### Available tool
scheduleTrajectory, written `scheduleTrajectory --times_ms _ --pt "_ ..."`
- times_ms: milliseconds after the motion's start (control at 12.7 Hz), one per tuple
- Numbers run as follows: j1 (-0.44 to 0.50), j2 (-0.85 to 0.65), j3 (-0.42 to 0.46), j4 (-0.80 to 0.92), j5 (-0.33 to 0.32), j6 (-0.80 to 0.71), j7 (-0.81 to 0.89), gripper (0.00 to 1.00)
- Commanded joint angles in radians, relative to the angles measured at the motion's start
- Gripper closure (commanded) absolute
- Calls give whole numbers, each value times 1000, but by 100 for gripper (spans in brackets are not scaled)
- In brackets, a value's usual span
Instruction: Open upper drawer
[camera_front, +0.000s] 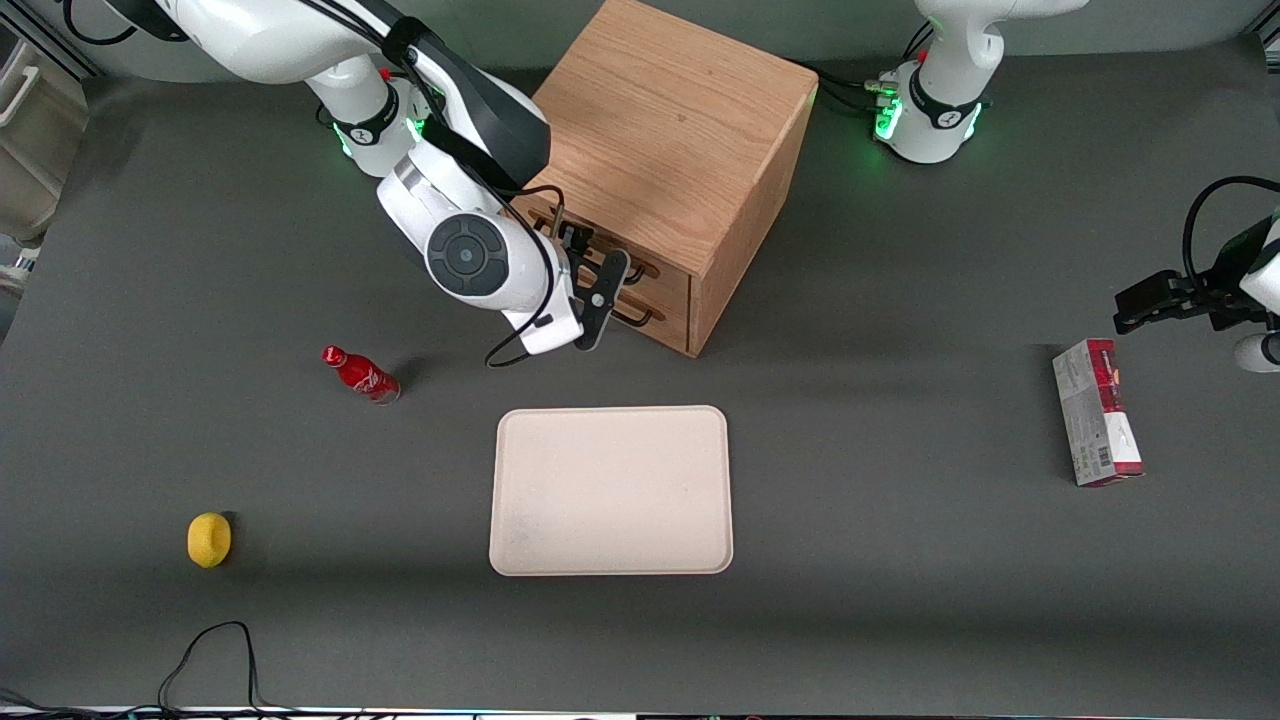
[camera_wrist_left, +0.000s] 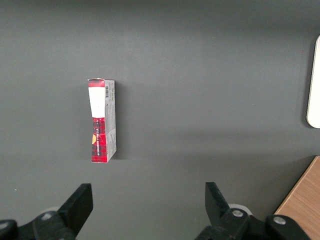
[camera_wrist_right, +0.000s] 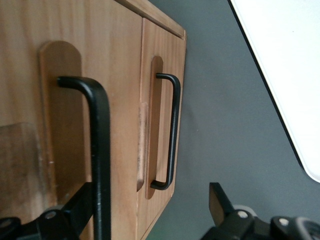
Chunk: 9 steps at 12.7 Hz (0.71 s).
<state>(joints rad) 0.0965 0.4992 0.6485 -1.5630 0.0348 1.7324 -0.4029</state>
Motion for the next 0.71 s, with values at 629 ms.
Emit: scheduleTrajectory --times_ms 629 --pt "-34 27 -15 49 -136 15 -25 0"
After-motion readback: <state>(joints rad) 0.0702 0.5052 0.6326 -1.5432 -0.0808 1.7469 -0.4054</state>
